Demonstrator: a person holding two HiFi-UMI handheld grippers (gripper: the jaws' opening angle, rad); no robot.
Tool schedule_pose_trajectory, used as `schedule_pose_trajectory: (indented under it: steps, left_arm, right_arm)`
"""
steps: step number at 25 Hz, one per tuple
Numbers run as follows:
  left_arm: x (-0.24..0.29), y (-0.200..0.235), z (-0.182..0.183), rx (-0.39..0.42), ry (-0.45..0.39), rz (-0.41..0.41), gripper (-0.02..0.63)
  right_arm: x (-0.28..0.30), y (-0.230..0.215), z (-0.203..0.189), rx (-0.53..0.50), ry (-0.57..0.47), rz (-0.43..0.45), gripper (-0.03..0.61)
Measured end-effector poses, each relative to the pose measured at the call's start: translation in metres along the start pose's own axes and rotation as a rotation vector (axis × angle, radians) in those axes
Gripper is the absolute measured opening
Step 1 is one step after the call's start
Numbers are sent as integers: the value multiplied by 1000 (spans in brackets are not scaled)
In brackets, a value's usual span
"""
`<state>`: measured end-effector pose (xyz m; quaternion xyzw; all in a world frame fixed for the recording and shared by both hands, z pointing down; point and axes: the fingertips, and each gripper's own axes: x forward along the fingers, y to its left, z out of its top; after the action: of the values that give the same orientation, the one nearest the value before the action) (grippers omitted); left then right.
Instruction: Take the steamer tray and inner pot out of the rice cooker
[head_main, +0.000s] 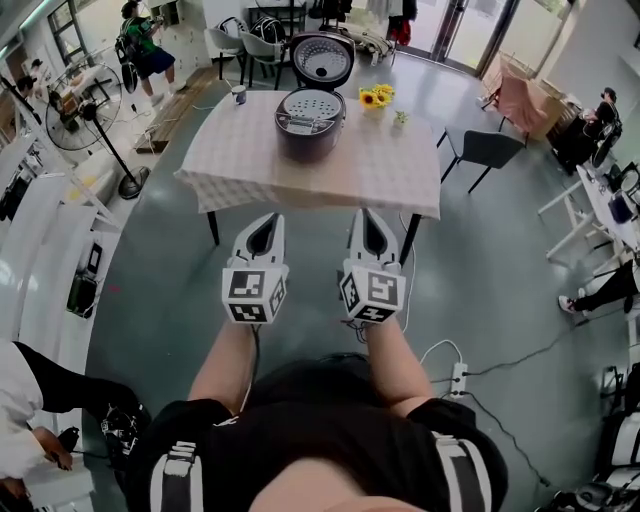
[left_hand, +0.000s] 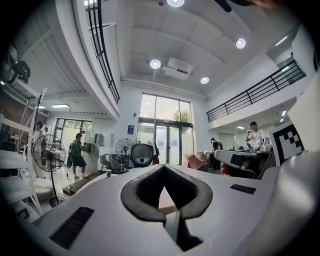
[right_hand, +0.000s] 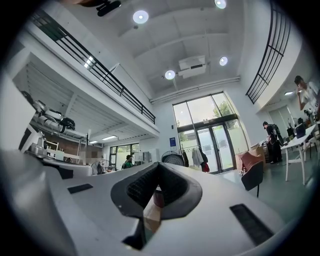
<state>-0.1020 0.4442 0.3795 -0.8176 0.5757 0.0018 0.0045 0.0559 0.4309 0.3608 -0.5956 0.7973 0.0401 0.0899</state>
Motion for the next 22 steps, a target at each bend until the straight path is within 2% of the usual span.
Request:
schedule_pose_trajectory:
  steps: [11, 22]
  left_arm:
    - [-2, 38, -11, -1, 22, -4, 3]
    - [52, 77, -19, 16, 26, 7, 2]
  right_arm:
    - [18, 26, -13, -8, 13, -6, 2]
    - [84, 14, -35, 0, 20, -8, 2]
